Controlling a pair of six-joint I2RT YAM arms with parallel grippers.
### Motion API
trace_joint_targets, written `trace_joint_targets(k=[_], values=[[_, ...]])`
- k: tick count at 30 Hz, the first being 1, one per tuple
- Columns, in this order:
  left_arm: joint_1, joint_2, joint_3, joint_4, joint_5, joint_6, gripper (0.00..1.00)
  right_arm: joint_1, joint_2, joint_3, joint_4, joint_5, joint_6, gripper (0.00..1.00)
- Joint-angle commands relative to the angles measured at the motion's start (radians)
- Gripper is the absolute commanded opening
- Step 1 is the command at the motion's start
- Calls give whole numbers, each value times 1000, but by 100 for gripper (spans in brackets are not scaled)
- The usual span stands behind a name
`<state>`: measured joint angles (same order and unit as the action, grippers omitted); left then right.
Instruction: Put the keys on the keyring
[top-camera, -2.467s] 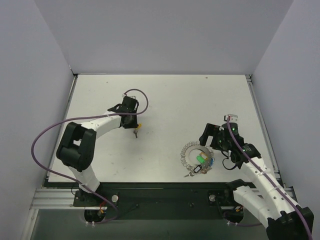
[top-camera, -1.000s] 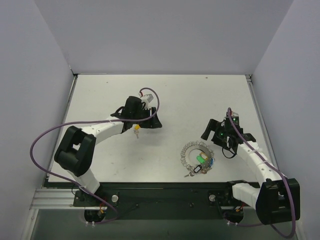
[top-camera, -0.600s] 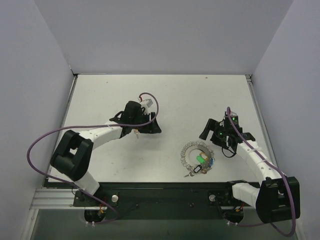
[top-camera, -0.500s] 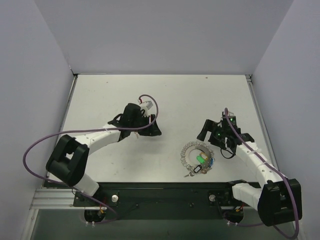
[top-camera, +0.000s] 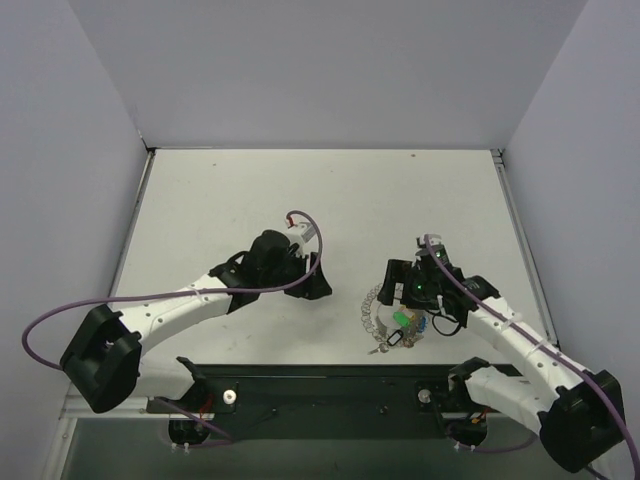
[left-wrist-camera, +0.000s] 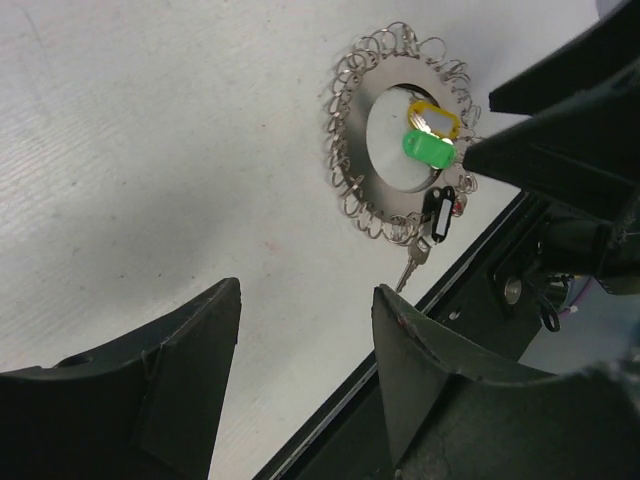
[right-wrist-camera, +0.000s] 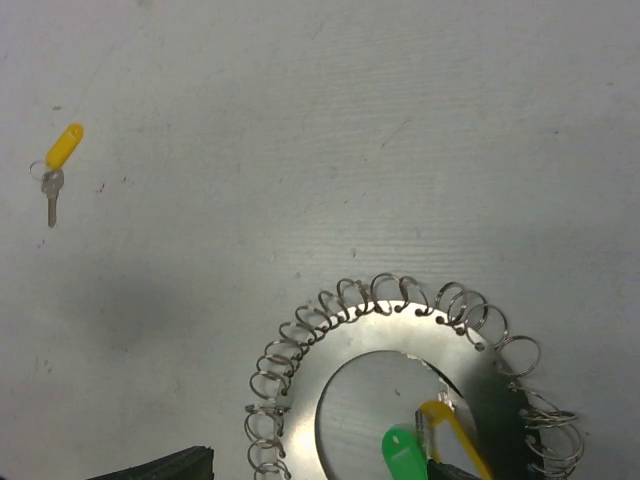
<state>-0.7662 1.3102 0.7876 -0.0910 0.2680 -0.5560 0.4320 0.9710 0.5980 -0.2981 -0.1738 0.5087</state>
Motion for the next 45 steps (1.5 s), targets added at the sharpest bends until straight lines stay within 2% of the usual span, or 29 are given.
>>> trace_joint_targets(k=[1, 5, 9, 12, 15, 22, 28, 37, 45], values=[[5, 6, 34, -51, -82, -38, 65, 95, 73, 39, -79, 66, 16, 83], [10, 5, 53, -105, -104, -38, 65, 146, 224, 69, -76, 57, 24, 77], [57, 3, 45, -102, -102, -27, 66, 223, 330, 100, -43, 97, 48, 78], [149, 20, 25, -18, -23, -48, 66, 254, 396, 124, -3, 111, 54, 79], [228, 38, 38, -3, 32, -47, 66, 264, 475, 163, 25, 99, 45, 79], [252, 24, 47, -27, 7, -12, 66, 277, 694, 287, 63, 33, 4, 79], [263, -41, 38, -68, -38, 2, 66, 278, 819, 419, 97, -52, -2, 79], [272, -164, 19, -55, -85, 10, 66, 255, 893, 534, 143, -115, 33, 82], [271, -221, -43, 23, -23, 22, 66, 241, 726, 507, 165, -101, -27, 86]])
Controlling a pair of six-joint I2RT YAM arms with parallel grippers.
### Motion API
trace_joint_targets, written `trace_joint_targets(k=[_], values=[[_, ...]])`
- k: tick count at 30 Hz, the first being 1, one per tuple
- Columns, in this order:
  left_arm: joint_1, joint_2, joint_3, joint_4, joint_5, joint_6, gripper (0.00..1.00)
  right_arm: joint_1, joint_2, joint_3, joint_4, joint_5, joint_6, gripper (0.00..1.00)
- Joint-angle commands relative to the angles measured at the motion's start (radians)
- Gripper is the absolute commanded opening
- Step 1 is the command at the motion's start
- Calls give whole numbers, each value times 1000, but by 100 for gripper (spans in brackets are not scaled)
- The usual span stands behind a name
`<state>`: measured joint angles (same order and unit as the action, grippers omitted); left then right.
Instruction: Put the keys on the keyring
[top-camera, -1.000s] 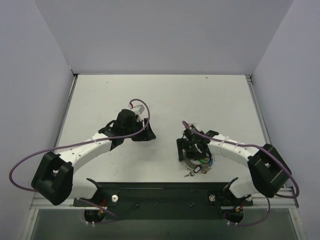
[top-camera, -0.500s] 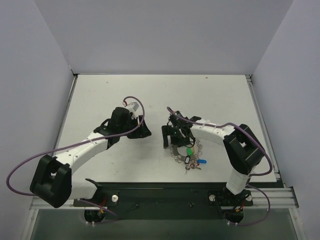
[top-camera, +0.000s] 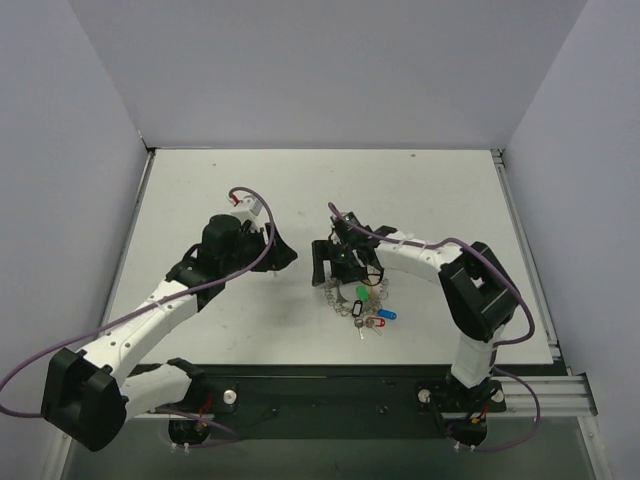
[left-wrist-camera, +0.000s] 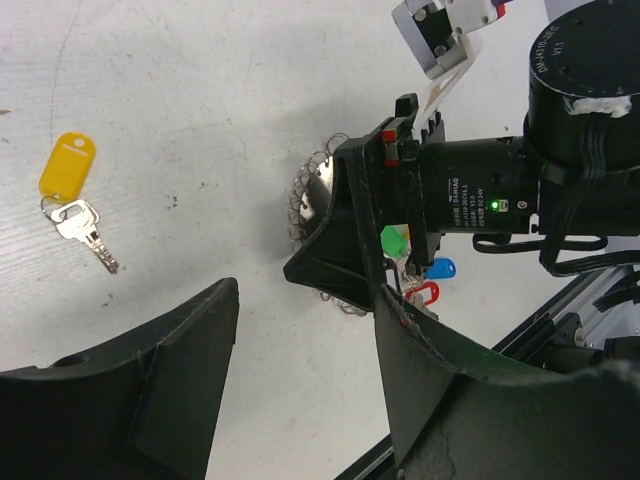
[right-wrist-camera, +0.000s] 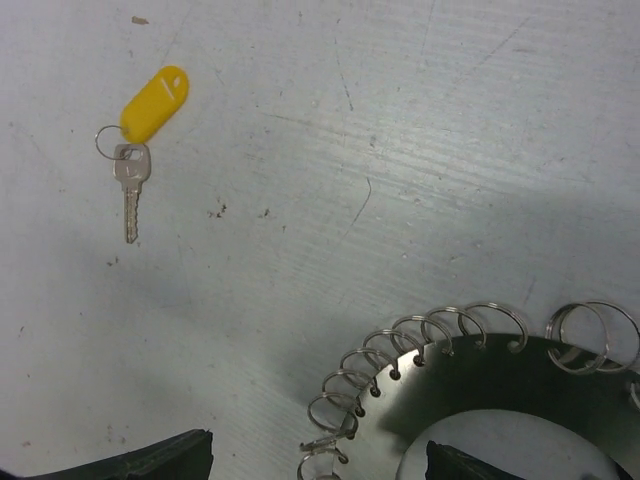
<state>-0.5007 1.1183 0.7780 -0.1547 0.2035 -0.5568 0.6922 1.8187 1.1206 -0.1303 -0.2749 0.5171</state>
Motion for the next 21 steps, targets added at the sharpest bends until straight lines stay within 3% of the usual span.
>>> trace_joint_targets(k=[1, 7, 13, 17, 21], values=[[4, -31, -45, 101, 56, 23, 66, -25, -166, -22, -3, 0, -38, 87], [-19, -32, -126, 250, 137, 17, 66, -141, -331, -105, 1, -27, -25, 87], [-76, 34, -129, 270, 134, 14, 65, -312, -516, -226, 4, 16, -35, 87], [-140, 89, -176, 355, 59, -84, 65, -405, -584, -281, 0, 32, -37, 88], [-170, 164, -216, 458, 79, -176, 65, -436, -573, -303, -25, 0, -28, 88]])
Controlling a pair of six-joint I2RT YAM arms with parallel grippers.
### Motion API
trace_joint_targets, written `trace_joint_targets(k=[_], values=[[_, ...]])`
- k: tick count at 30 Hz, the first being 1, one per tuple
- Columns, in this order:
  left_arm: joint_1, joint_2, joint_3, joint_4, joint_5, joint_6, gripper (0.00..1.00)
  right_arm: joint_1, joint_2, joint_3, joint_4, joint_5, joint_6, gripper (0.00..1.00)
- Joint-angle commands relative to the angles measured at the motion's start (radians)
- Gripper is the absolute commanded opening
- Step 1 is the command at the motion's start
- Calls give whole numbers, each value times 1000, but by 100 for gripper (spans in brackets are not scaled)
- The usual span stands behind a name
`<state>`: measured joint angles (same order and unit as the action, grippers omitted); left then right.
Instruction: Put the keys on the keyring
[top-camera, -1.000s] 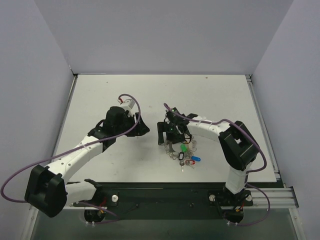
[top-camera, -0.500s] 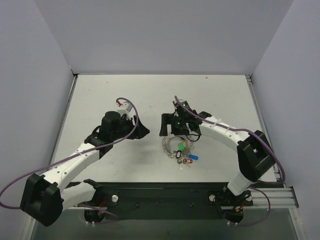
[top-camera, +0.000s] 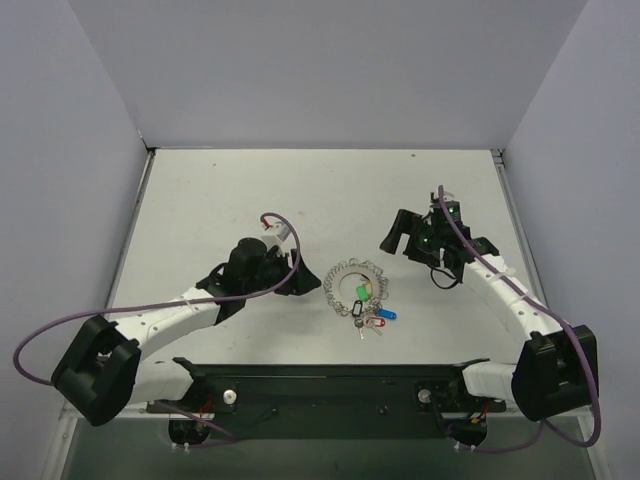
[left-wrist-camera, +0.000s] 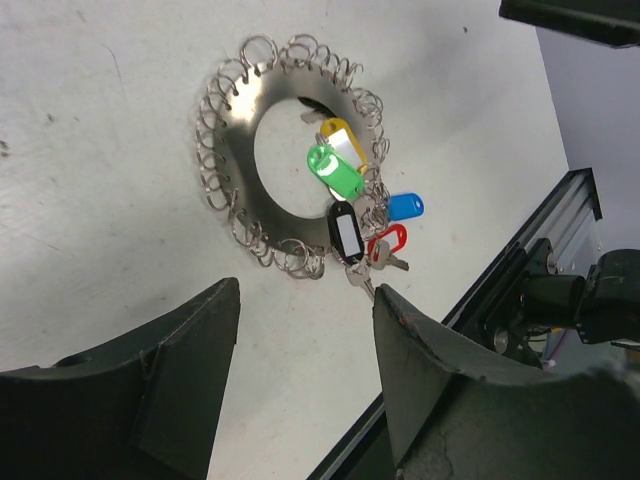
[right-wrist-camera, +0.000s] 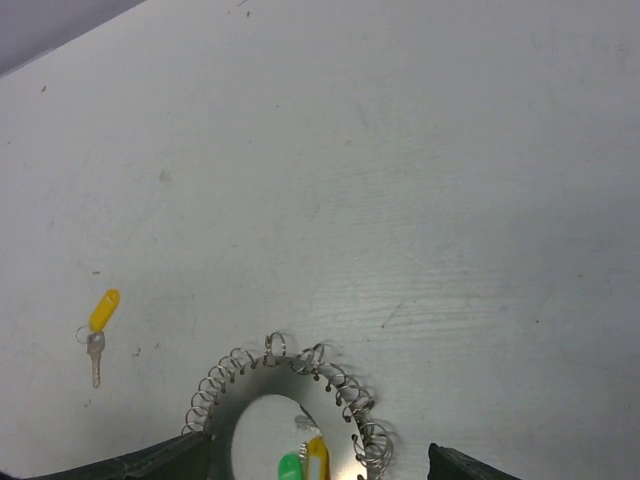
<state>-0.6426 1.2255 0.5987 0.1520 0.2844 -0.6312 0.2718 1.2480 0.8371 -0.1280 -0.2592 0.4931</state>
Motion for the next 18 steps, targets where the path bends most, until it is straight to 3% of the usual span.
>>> trace_joint_targets(k=[1, 18], values=[[-29, 83, -39, 164, -2, -110, 65, -17, 5, -32, -24, -24, -1, 87], [-48, 252, -13, 244, 4, -171, 64, -14, 220, -33, -9, -129, 62, 81]])
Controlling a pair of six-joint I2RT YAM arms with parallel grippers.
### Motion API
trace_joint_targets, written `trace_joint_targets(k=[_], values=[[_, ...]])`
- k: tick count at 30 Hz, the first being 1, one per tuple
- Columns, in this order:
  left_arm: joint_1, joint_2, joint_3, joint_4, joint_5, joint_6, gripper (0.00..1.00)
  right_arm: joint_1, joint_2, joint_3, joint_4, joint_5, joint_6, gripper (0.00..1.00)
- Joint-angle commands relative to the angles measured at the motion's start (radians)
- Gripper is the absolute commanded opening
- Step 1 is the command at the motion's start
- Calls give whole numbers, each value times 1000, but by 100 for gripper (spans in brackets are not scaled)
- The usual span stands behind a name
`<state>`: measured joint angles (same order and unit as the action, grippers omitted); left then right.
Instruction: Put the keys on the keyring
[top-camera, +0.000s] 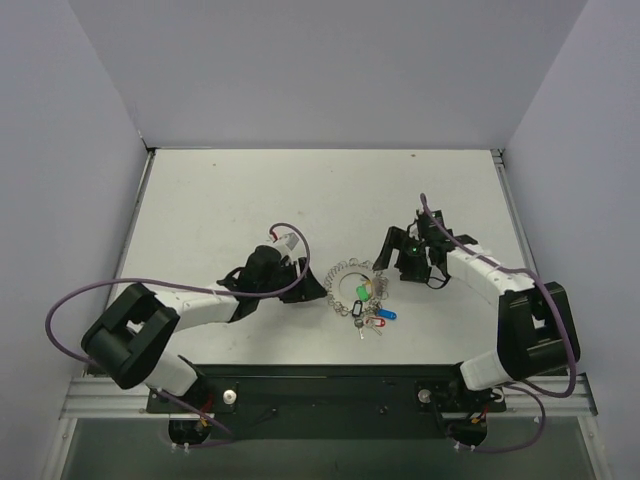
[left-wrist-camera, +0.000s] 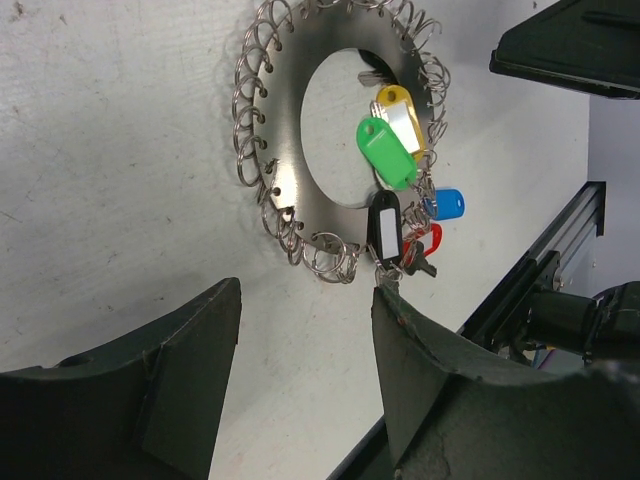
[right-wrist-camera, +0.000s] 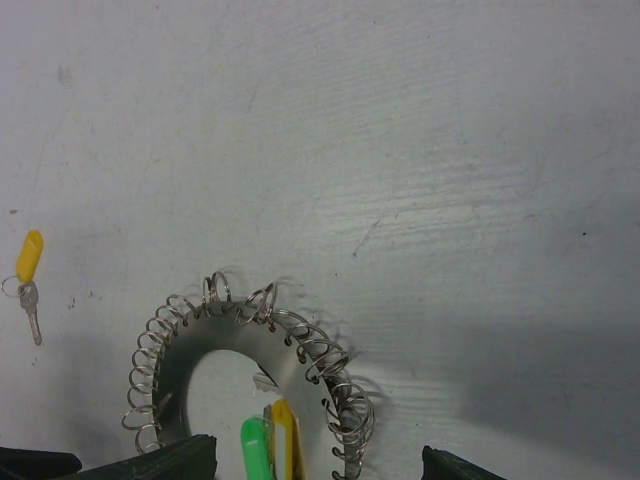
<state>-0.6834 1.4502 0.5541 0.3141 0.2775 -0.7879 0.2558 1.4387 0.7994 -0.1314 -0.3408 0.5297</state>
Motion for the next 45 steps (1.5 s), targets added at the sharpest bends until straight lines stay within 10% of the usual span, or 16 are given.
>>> trace_joint_targets(k=[1, 21, 28, 45], values=[[-7, 44, 38, 83, 3, -8, 64, 2, 35, 7, -7, -59, 30, 81], [-19, 326, 184, 55, -28, -22, 46, 16, 219, 60, 93, -150, 50, 58], [-65, 311, 156, 91, -12, -39, 30, 52, 272, 141, 108, -141, 55, 52], [-206, 101, 66, 34, -112, -36, 34, 123, 286, 238, 64, -80, 19, 53]])
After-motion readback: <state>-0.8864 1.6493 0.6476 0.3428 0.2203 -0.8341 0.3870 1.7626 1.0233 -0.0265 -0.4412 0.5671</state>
